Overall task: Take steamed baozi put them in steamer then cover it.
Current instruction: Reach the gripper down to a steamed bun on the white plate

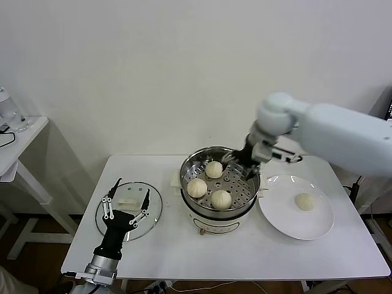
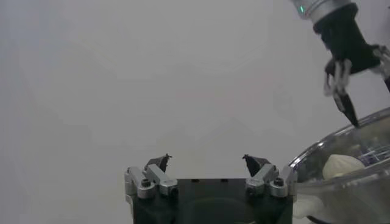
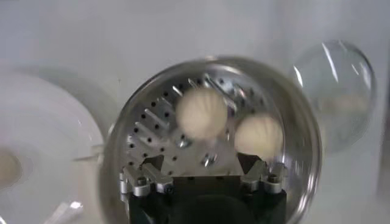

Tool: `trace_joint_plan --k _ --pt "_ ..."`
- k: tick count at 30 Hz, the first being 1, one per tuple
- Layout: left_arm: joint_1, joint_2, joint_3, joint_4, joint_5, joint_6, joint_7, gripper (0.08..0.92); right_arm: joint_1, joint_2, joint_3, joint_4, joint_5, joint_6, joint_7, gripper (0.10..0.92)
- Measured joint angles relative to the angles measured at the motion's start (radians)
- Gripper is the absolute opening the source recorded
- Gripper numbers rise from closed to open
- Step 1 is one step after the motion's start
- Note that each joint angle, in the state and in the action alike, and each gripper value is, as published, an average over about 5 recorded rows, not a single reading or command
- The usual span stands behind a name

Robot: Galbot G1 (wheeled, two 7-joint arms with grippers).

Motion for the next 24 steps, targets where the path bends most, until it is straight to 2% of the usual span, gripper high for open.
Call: trace_joint_plan --k 9,15,24 --pt "0.010 0.004 -0.007 0.002 0.002 -0.005 0.000 0.823 -0.113 -0.063 0.081 -0.269 0.042 -0.145 -0.046 0.823" --pt "0.013 0.001 -0.012 0.004 0.005 -0.004 0.001 0.823 -0.234 -0.056 0.155 -0.421 -0.003 -0.168 -0.049 0.823" --pt "0.017 0.001 -0.020 0.014 0.005 -0.006 0.001 0.823 -0.387 -0.012 0.244 -0.570 -0.059 -0.173 -0.018 0.823"
